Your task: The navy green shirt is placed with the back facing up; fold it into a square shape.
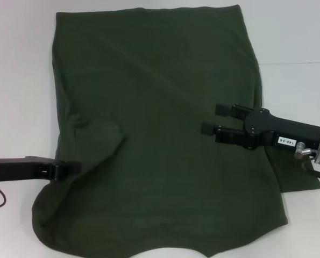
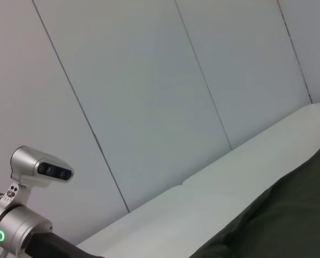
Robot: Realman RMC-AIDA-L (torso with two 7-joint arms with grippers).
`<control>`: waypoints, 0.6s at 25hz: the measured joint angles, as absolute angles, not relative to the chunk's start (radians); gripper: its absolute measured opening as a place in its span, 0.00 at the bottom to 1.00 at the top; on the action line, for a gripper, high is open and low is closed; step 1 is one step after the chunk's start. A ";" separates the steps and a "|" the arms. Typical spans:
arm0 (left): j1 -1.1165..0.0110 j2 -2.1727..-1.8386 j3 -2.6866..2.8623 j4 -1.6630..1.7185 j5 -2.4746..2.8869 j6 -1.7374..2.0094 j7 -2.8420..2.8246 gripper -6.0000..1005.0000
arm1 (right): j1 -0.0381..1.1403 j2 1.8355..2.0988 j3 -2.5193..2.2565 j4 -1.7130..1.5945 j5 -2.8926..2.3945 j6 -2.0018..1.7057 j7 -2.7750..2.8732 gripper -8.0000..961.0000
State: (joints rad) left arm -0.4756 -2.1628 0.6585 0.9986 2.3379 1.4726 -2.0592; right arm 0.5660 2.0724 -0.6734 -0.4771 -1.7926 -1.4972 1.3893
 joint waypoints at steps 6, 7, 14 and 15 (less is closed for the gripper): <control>-0.484 -2.166 0.703 0.934 2.333 1.465 -2.048 0.05 | 0.566 2.072 -0.673 -0.477 -1.794 -1.497 1.386 0.95; -0.485 -2.167 0.711 0.926 2.333 1.464 -2.045 0.05 | 0.566 2.072 -0.673 -0.477 -1.794 -1.497 1.386 0.95; -0.496 -2.168 0.757 0.915 2.329 1.480 -2.045 0.07 | 0.567 2.072 -0.673 -0.477 -1.795 -1.497 1.385 0.95; -0.496 -2.168 0.759 0.915 2.328 1.479 -2.043 0.07 | 0.567 2.072 -0.674 -0.477 -1.795 -1.497 1.385 0.95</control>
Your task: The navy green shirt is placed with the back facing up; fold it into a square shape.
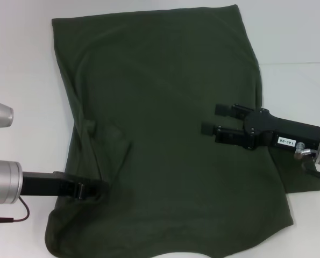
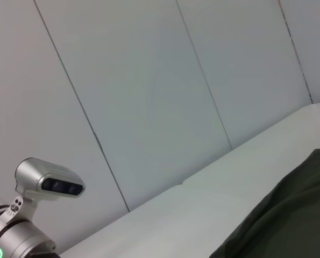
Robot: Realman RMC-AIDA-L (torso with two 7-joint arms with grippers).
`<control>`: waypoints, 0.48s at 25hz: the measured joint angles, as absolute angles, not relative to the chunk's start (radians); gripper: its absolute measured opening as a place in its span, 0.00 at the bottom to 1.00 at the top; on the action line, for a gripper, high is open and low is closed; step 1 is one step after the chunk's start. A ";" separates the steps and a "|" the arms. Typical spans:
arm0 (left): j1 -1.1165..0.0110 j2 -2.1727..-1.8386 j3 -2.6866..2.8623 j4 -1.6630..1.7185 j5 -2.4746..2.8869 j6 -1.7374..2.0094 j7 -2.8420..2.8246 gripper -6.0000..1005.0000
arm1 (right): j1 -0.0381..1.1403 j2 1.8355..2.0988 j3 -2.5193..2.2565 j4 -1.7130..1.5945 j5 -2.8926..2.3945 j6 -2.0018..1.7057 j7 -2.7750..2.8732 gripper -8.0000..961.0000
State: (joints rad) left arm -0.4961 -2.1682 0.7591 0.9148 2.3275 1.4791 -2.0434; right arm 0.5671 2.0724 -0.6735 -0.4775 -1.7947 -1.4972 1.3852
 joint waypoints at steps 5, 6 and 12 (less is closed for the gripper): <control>-0.497 -2.169 0.763 0.914 2.310 1.476 -2.033 0.21 | 0.566 2.072 -0.674 -0.478 -1.795 -1.497 1.385 0.95; -0.497 -2.169 0.766 0.913 2.304 1.479 -2.030 0.24 | 0.566 2.072 -0.674 -0.478 -1.795 -1.497 1.385 0.95; -0.500 -2.169 0.789 0.914 2.290 1.498 -2.029 0.51 | 0.566 2.072 -0.673 -0.479 -1.794 -1.497 1.385 0.95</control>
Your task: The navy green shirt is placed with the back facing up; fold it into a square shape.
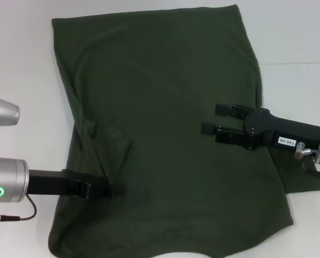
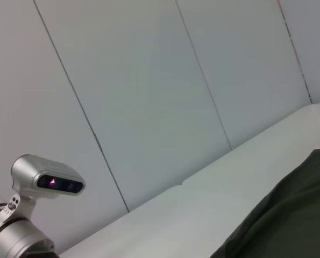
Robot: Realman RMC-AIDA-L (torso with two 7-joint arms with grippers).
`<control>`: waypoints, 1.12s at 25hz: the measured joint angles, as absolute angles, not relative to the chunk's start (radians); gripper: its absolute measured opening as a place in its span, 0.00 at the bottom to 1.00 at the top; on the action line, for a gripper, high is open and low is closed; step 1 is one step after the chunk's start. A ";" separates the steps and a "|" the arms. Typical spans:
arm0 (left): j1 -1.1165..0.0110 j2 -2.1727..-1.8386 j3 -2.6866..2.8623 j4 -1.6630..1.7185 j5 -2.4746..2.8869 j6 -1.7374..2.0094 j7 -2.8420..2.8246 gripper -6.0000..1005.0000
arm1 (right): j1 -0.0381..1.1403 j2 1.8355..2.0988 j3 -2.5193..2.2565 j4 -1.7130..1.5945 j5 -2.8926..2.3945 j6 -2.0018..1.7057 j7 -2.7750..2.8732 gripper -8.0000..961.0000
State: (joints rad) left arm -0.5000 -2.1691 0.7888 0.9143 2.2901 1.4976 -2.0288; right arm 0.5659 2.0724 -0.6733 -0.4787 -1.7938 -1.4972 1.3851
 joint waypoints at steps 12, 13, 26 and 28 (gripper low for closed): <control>-0.512 -2.167 0.812 0.927 2.256 1.544 -2.027 0.75 | 0.567 2.072 -0.673 -0.479 -1.790 -1.497 1.391 0.95; -0.514 -2.168 0.812 0.927 2.256 1.546 -2.027 0.78 | 0.567 2.072 -0.673 -0.479 -1.790 -1.497 1.391 0.95; -0.500 -2.165 0.791 0.932 2.267 1.442 -2.055 0.88 | 0.565 2.071 -0.673 -0.480 -1.790 -1.497 1.393 0.95; -0.498 -2.165 0.791 0.932 2.267 1.437 -2.067 0.88 | 0.565 2.071 -0.673 -0.480 -1.790 -1.498 1.394 0.95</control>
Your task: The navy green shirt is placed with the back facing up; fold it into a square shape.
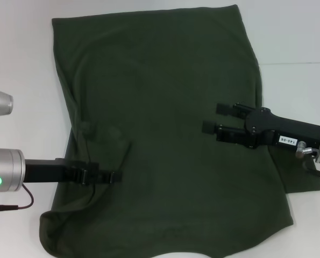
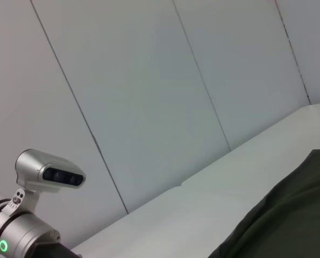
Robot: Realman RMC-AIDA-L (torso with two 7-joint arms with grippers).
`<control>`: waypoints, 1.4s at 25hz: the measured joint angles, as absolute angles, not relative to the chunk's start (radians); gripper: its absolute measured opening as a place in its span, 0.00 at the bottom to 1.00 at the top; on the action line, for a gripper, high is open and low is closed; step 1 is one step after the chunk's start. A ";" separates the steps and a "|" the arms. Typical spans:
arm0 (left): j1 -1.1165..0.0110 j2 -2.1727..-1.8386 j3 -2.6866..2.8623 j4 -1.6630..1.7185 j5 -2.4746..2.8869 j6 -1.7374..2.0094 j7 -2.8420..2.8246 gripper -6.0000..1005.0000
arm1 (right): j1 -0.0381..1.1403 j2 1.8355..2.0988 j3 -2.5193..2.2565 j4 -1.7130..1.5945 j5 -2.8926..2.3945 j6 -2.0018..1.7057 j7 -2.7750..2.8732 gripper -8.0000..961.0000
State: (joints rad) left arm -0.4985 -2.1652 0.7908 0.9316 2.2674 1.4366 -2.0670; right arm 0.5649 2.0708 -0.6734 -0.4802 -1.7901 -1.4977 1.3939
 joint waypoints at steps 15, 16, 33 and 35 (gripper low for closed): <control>-0.484 -2.165 0.764 0.929 2.279 1.407 -2.091 0.88 | 0.564 2.071 -0.674 -0.480 -1.796 -1.501 1.394 0.95; -0.484 -2.165 0.766 0.928 2.279 1.407 -2.091 0.88 | 0.564 2.071 -0.674 -0.480 -1.796 -1.501 1.394 0.95; -0.496 -2.167 0.813 0.904 2.275 1.452 -2.087 0.88 | 0.564 2.071 -0.674 -0.480 -1.796 -1.504 1.396 0.95; -0.499 -2.168 0.829 0.904 2.273 1.453 -2.089 0.88 | 0.564 2.071 -0.674 -0.480 -1.795 -1.504 1.396 0.95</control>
